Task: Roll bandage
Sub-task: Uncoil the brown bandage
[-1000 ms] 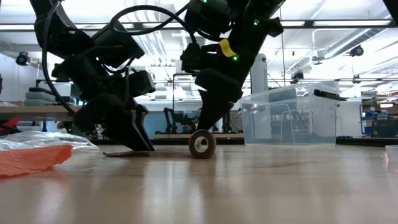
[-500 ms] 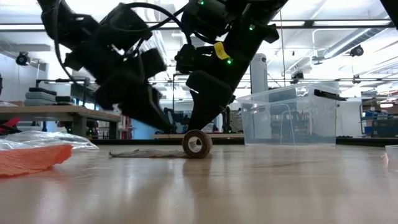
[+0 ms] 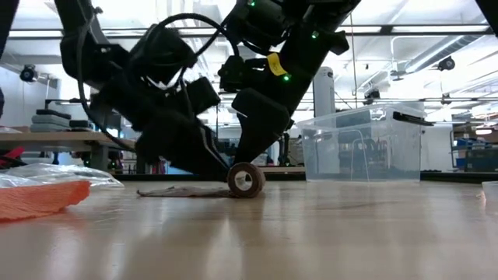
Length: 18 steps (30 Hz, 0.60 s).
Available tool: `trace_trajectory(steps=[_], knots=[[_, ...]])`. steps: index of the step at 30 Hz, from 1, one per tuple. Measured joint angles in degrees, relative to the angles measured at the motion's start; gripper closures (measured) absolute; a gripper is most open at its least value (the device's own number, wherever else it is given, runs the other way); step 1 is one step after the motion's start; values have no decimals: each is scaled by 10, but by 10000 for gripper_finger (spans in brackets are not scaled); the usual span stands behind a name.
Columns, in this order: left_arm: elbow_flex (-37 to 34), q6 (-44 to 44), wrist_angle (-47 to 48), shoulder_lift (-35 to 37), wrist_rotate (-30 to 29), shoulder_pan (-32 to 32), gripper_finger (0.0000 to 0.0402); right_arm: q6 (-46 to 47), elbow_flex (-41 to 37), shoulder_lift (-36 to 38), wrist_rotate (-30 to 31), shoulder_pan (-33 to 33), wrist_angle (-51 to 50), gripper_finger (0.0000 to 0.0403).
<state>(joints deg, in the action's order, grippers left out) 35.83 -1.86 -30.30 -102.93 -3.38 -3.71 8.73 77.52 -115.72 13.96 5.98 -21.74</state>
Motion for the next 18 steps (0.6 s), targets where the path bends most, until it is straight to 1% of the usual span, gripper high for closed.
trace_trajectory(steps=[3,7,15,18], knots=[[0,3,-26,-32,0,0,299,0,0,0,0,0,-2,220],[-4,17,-30,-49,6,0,305,2,0,10,0,3,-34,220],[-20,26,-40,-50,10,0,302,2,-32,50,-3,8,-88,220],[-21,25,-45,-50,12,0,301,5,-46,57,0,8,-70,220]])
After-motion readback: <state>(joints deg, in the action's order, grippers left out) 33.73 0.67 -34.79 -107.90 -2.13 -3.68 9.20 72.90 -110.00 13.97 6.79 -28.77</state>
